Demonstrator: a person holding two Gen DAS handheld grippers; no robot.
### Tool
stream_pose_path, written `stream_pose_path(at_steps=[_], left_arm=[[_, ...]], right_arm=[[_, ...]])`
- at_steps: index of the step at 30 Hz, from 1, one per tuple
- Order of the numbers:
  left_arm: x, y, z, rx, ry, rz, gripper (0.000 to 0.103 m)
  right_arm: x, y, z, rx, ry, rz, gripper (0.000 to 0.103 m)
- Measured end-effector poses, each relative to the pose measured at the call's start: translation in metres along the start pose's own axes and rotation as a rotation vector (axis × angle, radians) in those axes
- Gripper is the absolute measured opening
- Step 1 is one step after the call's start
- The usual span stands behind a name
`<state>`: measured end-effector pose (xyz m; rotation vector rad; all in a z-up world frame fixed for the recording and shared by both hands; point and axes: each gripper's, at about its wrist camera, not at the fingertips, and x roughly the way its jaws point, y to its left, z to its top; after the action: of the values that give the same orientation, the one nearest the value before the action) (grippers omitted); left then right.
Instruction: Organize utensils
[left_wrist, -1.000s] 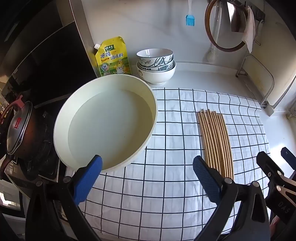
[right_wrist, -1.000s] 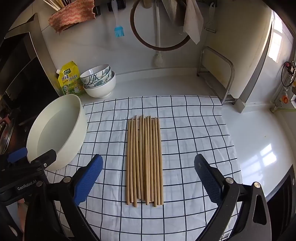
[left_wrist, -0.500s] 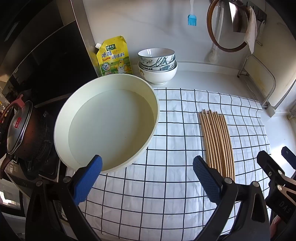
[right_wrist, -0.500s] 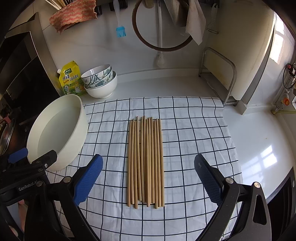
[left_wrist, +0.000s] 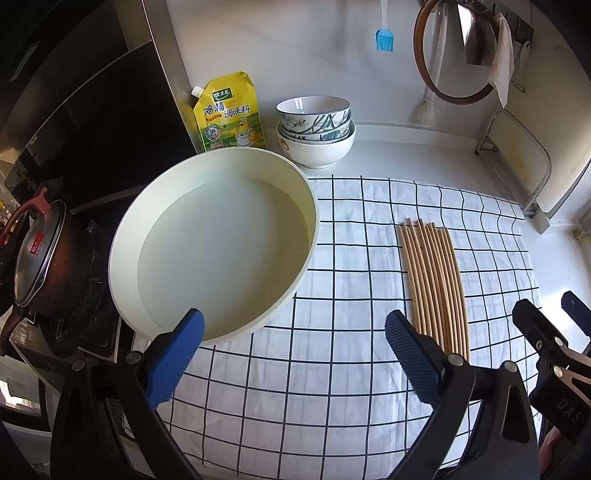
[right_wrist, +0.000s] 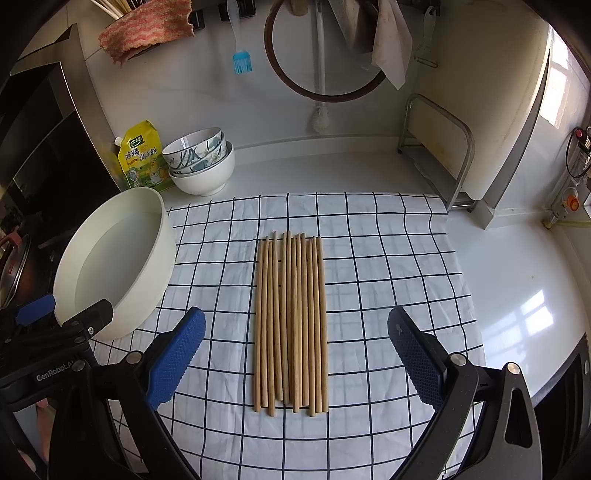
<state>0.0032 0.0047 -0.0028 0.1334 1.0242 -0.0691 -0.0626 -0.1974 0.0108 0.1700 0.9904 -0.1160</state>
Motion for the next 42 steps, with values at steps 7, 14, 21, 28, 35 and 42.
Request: stream_pose_path(at_steps=[7,14,21,28,35,42], left_arm=[[0.0,0.0019,-0.0005,-0.001,0.0,0.0,0.097],[-0.0007,0.0006,-0.0007,0.003,-0.001,0.002,0.097],[-0.0008,0.0005,-0.0008,0.003,-0.001,0.003,0.097],[-0.0007,0.0006,-0.0007,0.002,0.0,0.002,0.097],[-0.0008,0.0006,-0.0005,0.004,-0.002,0.003,0.097],[-0.0008,-0.0013,-0.0012,-0.001,0.001,0.004,0.097]], right_arm=[[-0.0012,-0.0003,0.0004,0.012,-0.006,0.005,0.094],[-0.0016,-0.0019,-0.0001,0.016,-0.008,0.008,0.094],[-0.0017,-0.003,0.0003,0.019,-0.009,0.008,0.094],[-0.0017,-0.0026,-0.0002,0.02,-0.008,0.01,0.094],[-0.0012,-0.0025,-0.0006,0.029,-0.011,0.02,0.094],[-0.0006,-0.0025,-0.0007,0.028,-0.011,0.021,0.094]])
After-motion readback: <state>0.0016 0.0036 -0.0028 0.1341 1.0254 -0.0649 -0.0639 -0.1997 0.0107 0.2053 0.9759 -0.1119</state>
